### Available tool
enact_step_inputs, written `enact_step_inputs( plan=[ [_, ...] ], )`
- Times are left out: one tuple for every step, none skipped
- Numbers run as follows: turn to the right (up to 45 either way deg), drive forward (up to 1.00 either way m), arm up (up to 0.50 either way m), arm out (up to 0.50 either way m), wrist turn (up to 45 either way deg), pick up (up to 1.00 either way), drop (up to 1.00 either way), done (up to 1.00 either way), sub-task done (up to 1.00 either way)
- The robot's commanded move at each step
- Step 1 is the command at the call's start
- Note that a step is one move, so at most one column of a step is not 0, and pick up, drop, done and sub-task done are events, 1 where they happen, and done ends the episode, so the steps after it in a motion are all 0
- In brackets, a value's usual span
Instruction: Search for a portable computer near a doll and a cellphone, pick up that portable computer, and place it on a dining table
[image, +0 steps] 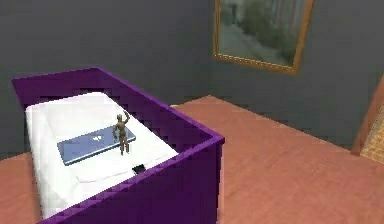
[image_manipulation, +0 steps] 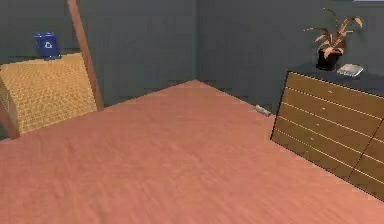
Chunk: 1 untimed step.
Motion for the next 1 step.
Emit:
enact_step_inputs(
  plan=[
    [-45.0, 0.0, 0.0, 0.0, 0.0, 0.0, 0.0, 0.0, 0.0]
  ],
)
